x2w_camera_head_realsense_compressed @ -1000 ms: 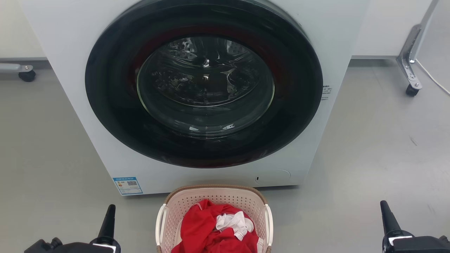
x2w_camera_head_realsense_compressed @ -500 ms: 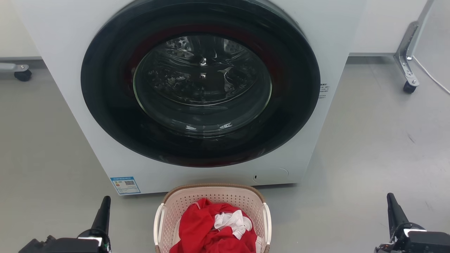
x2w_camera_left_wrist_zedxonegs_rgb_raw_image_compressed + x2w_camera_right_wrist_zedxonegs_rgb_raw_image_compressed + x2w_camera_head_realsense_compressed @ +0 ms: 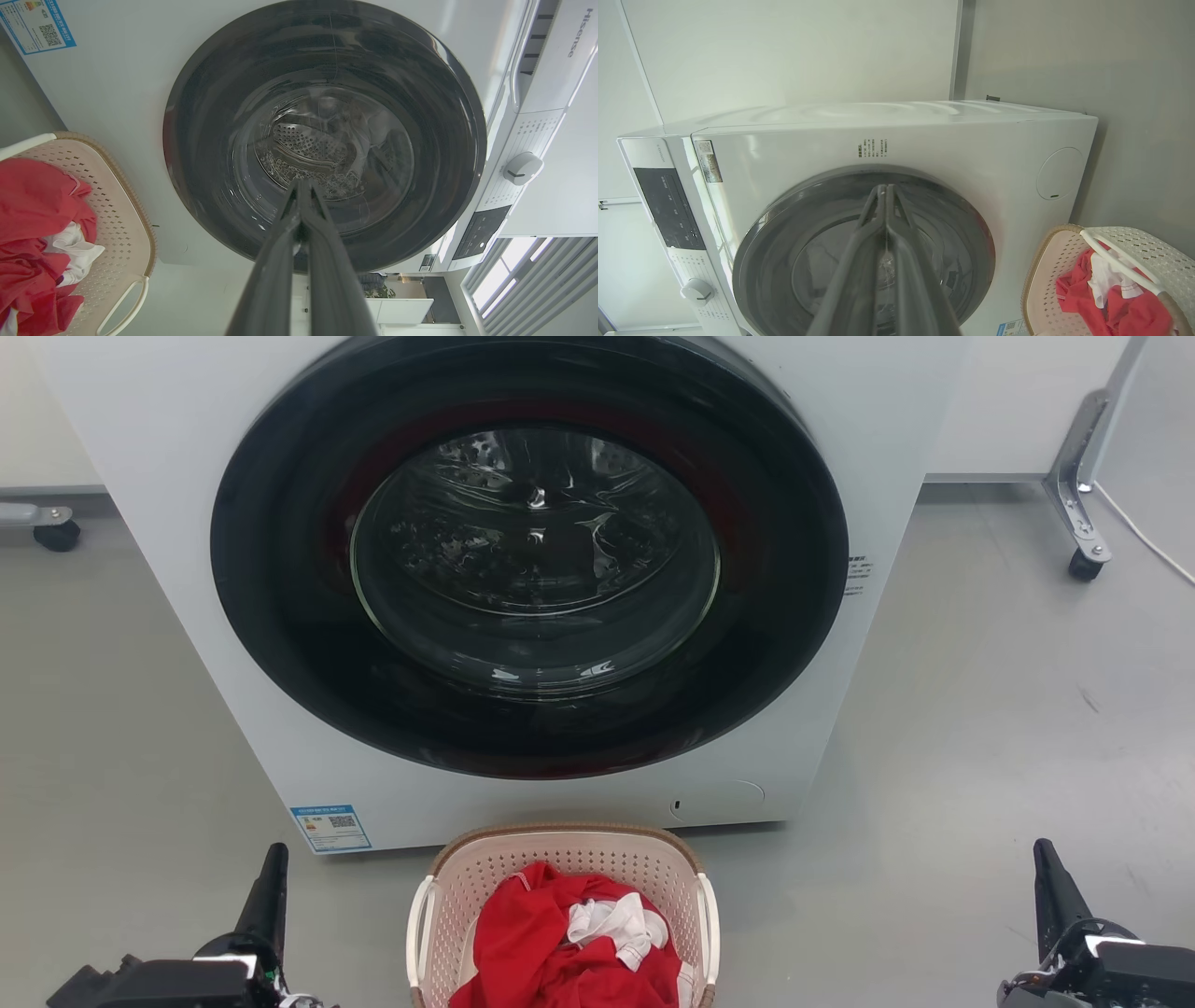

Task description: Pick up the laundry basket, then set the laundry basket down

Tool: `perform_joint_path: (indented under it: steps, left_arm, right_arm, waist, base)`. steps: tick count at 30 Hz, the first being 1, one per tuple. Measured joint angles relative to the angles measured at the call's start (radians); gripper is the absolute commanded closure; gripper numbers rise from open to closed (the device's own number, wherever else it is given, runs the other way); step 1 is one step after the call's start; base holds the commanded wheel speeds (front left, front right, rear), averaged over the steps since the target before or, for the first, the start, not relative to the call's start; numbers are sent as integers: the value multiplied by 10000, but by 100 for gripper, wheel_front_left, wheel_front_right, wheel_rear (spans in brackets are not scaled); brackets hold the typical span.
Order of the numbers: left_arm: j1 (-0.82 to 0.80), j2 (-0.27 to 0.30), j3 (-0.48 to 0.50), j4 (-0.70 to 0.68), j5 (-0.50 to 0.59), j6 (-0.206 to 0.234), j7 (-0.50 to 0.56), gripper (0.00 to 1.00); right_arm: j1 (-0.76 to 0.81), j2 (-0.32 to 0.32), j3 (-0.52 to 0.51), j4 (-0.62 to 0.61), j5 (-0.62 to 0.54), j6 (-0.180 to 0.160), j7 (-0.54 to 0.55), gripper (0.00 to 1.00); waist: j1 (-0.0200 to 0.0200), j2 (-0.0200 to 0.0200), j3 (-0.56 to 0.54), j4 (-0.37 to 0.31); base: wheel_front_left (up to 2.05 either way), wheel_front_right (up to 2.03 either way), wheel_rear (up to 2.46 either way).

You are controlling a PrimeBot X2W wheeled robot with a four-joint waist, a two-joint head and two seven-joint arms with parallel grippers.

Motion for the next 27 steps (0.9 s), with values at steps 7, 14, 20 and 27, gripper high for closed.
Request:
perform_joint_path:
  steps: [7,14,20,27]
  left_arm:
    - [0,-2,0,2,0,0,0,100]
    - [0,-2,0,2,0,0,0,100]
    - [0,-2,0,4,0,0,0,100]
    - [0,-4,0,4,0,0,0,100]
  right_arm:
    - [-1,2,0,0,0,0,0,100]
    - [-1,4,0,0,0,0,0,100]
    - [-1,4,0,2,0,0,0,100]
    - [-1,4,2,2,0,0,0,100]
  waist:
    - [-1,0,0,0]
    - [0,0,-1,0]
    - [0,0,-1,1]
    - [-1,0,-1,1]
  base:
    - [0,0,0]
    - [0,0,0]
    - [0,0,0]
    - [0,0,0]
